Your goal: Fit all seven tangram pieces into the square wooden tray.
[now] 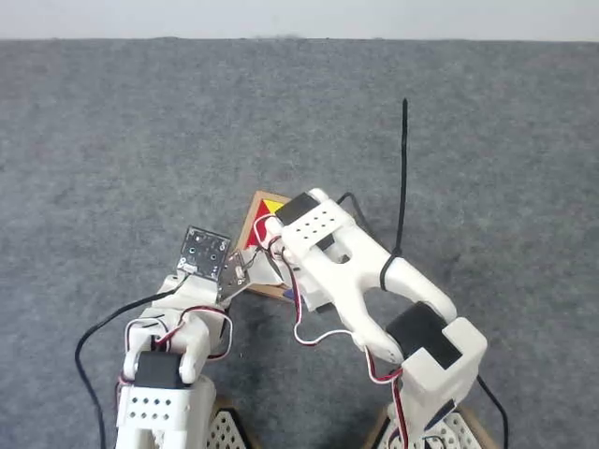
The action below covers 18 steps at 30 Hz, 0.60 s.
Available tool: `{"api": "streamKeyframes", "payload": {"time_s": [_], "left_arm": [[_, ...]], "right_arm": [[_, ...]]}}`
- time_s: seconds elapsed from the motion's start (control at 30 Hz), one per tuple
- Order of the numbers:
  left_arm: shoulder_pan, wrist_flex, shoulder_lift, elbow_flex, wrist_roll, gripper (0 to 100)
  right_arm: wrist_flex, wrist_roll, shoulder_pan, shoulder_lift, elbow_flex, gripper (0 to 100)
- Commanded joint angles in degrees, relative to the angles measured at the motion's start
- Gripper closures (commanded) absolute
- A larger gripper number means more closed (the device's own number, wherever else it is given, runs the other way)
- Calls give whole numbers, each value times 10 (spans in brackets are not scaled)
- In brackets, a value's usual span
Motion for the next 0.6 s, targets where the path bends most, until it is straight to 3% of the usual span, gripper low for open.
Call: {"api": "streamKeyframes", "payload": {"time_s": [0.0,0.57], "left_arm": [[1,3,-7,-3,2,987],[1,3,-7,-3,2,987]], "right_arm": [[21,-25,23,-14,-57,742],[25,-125,131,-15,-92,742]]}}
